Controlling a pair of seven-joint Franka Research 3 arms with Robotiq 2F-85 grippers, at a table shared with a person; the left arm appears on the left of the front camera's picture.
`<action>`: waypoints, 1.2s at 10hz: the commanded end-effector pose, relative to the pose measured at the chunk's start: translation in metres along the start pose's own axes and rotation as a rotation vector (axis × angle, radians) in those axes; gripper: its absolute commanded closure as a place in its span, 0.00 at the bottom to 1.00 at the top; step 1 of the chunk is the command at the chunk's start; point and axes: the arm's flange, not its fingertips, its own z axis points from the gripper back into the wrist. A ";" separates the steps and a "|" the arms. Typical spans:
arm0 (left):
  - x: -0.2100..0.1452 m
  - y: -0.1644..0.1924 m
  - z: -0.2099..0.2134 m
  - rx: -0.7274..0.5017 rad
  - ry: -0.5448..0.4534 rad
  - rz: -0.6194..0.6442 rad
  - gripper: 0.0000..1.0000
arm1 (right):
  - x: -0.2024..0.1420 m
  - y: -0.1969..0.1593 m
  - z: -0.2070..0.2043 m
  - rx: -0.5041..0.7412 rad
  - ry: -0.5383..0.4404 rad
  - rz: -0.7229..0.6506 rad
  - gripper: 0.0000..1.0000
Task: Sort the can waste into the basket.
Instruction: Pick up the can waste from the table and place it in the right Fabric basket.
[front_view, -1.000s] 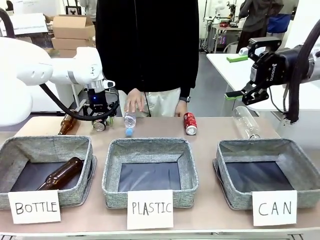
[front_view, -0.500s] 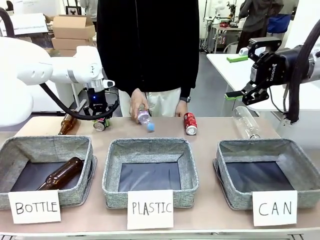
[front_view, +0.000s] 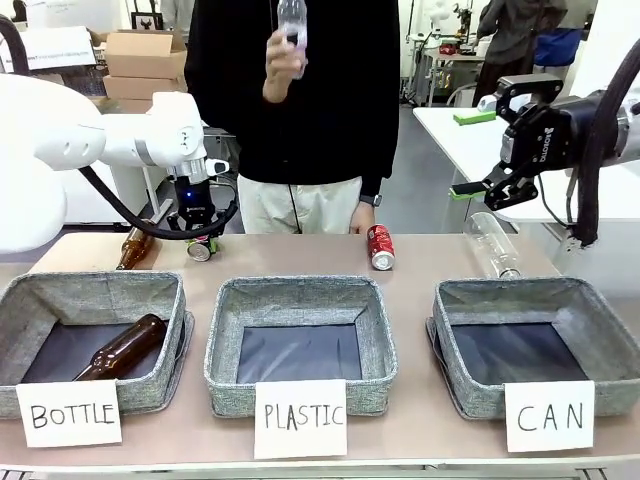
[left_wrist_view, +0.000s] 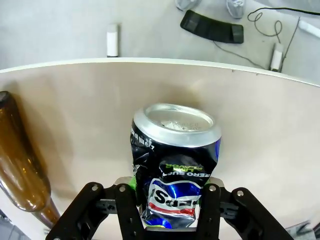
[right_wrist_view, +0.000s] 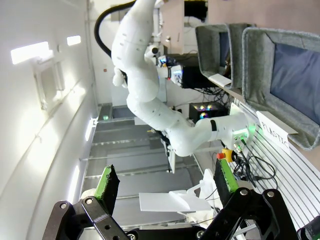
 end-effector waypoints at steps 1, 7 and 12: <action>0.004 0.001 0.003 -0.004 -0.022 0.026 1.00 | 0.002 0.002 -0.002 0.025 -0.004 0.021 0.00; -0.077 0.052 0.104 -0.215 -0.044 -0.001 1.00 | 0.002 0.002 -0.002 0.025 -0.004 0.021 0.00; -0.262 0.148 0.172 -0.701 0.189 -0.558 1.00 | 0.002 0.002 -0.002 0.025 -0.004 0.021 0.00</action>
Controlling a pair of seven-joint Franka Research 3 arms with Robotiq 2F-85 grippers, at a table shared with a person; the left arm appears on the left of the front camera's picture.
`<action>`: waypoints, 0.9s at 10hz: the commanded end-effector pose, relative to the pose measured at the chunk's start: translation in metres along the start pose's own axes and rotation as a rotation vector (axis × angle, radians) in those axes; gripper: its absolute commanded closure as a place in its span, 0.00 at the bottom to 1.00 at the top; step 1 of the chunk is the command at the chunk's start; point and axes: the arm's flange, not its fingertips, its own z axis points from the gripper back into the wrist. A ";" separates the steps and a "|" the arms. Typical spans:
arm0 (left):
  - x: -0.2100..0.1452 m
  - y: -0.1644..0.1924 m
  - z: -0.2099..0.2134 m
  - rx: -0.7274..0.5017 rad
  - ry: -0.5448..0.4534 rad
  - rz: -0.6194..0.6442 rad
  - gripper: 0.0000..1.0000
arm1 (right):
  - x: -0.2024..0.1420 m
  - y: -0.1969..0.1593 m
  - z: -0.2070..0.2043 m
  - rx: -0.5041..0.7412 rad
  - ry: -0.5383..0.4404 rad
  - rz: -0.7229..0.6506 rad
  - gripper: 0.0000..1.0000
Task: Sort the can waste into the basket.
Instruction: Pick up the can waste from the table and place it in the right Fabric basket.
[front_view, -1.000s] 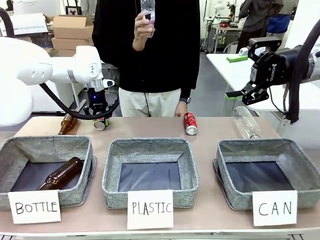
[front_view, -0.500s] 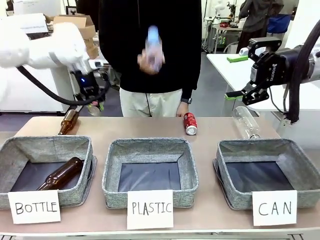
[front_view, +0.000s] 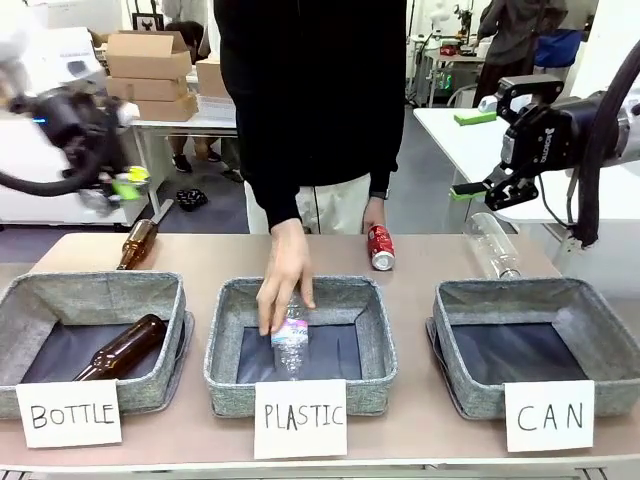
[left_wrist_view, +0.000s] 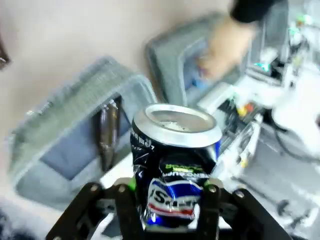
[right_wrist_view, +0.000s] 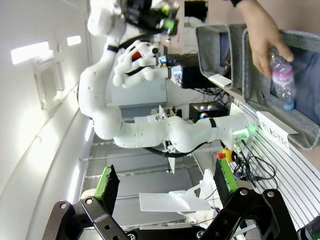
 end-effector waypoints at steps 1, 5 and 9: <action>-0.061 0.007 -0.024 -0.131 -0.008 -0.151 1.00 | 0.001 0.002 -0.002 0.025 -0.003 0.021 0.00; -0.097 0.004 -0.033 -0.114 -0.061 -0.175 1.00 | 0.001 0.002 -0.002 0.025 -0.003 0.021 0.00; -0.102 0.003 -0.047 -0.108 -0.095 -0.182 0.60 | 0.001 0.002 -0.002 0.025 -0.003 0.021 0.00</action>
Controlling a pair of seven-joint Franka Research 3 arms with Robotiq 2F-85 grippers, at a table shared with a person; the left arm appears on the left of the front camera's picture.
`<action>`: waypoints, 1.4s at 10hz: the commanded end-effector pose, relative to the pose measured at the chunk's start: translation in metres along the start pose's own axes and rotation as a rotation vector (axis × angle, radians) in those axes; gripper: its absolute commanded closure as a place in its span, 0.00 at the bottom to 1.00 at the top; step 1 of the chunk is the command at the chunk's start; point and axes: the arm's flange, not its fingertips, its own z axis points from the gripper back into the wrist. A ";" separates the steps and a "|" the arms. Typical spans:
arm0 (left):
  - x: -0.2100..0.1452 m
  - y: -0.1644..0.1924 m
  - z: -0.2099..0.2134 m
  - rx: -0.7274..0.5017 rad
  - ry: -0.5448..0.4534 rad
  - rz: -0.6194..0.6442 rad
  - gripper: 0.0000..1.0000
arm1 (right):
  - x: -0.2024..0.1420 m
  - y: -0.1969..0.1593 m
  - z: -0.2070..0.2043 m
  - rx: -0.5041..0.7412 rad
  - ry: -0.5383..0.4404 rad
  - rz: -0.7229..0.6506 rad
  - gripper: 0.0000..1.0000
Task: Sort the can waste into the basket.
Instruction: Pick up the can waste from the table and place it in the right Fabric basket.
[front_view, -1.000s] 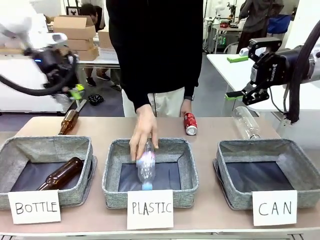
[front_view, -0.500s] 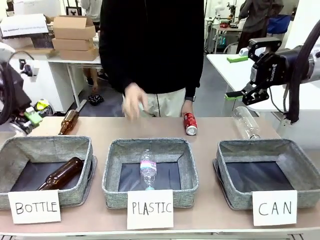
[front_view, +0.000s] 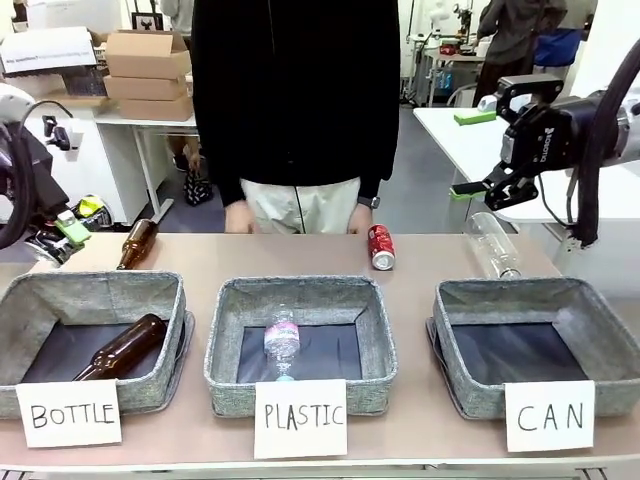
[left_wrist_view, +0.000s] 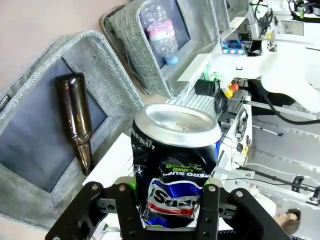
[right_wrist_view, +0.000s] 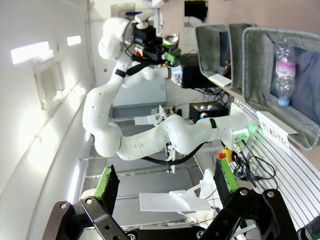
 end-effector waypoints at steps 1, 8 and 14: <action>0.024 -0.012 -0.030 -0.011 0.053 -0.170 0.60 | 0.000 0.000 0.000 0.000 0.000 0.001 0.00; 0.255 -0.187 -0.343 0.156 0.457 -0.760 0.60 | -0.172 -0.114 0.147 -0.231 -0.223 -0.126 0.00; 0.299 -0.218 -0.475 0.160 0.384 -0.884 0.60 | -0.156 -0.087 0.167 -0.274 -0.268 -0.136 0.00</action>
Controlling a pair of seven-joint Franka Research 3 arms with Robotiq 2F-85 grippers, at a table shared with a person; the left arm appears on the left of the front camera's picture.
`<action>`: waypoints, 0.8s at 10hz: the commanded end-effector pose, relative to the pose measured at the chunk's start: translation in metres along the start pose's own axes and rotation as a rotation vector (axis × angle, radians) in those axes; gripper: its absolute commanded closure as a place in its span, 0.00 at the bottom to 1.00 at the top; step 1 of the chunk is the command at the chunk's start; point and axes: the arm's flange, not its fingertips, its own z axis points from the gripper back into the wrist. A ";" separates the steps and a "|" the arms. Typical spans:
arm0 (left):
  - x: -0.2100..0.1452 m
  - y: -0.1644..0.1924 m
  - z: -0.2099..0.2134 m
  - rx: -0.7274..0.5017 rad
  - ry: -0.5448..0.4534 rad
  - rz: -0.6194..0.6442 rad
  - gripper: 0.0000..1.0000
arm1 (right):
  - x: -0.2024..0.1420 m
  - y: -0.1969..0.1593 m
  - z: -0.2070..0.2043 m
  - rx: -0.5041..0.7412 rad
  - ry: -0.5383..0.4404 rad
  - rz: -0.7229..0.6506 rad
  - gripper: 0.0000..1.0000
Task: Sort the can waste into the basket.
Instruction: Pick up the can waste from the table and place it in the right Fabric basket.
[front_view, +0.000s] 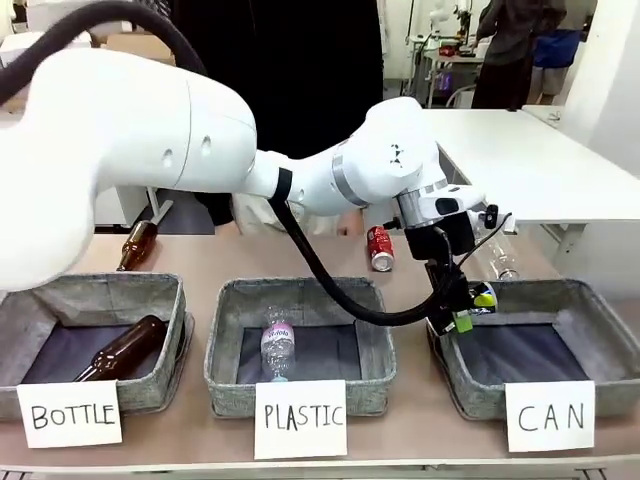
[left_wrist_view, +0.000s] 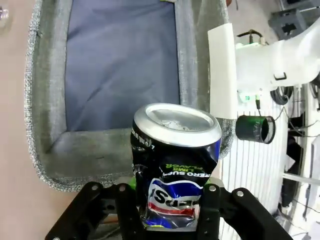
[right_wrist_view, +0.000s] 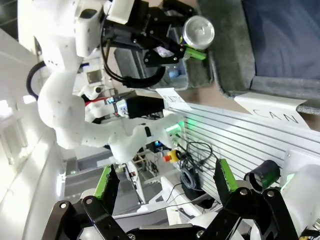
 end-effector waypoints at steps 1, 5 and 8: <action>-0.018 -0.004 -0.001 0.021 0.020 -0.017 0.60 | 0.002 0.004 0.000 0.005 -0.027 -0.004 0.00; 0.013 -0.008 0.007 0.085 -0.223 -0.130 0.60 | 0.002 0.004 0.000 0.005 -0.027 -0.004 0.00; 0.024 -0.022 0.023 0.115 -0.309 -0.196 0.60 | 0.002 0.004 0.000 0.005 -0.027 -0.004 0.00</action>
